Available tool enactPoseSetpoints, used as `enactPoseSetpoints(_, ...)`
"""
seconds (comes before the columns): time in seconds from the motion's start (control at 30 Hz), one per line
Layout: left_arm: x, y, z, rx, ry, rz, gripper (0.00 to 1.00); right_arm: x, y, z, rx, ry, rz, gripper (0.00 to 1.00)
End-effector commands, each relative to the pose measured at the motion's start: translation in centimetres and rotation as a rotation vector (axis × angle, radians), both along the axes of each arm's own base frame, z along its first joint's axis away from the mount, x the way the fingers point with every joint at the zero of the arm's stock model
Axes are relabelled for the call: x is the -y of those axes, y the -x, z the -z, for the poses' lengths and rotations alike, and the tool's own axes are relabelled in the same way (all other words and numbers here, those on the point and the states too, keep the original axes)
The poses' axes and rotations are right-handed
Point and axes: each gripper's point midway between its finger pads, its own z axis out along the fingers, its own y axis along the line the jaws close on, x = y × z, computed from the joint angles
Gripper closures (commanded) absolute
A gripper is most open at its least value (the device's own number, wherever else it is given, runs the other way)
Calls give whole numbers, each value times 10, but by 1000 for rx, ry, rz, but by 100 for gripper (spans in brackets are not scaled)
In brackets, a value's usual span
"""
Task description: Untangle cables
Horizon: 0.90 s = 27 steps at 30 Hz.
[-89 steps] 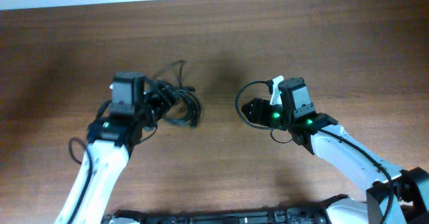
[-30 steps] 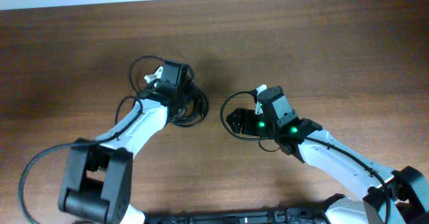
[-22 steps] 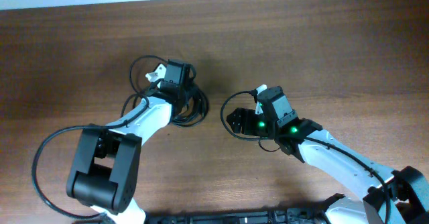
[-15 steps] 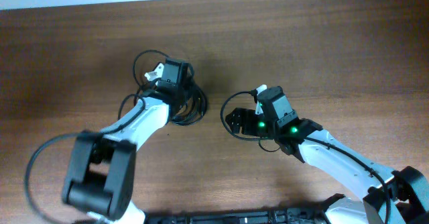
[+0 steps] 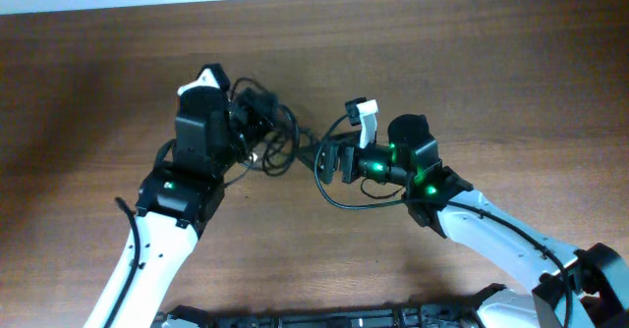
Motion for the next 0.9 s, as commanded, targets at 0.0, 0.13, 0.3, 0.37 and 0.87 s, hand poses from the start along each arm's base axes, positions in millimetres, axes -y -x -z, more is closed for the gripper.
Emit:
enactPoseSetpoints(0.0, 20, 11, -28, 177, -80, 213, 100, -9, 3, -10, 47, -11, -17, 1)
enactPoseSetpoints(0.13, 23, 19, -17, 196, -178, 302, 100, -2, -7, -25, -32, -112, 35, 14)
enactPoseSetpoints(0.3, 24, 21, -16, 200, -188, 317, 100, 12, -21, -23, -137, -160, 130, 23)
enactPoseSetpoints(0.37, 29, 23, -19, 211, -170, 343, 100, 16, -28, -20, -227, -199, 205, 23)
enactPoseSetpoints(0.87, 44, 19, -123, 510, 120, 318, 100, -5, -60, 79, -332, -128, 385, 12)
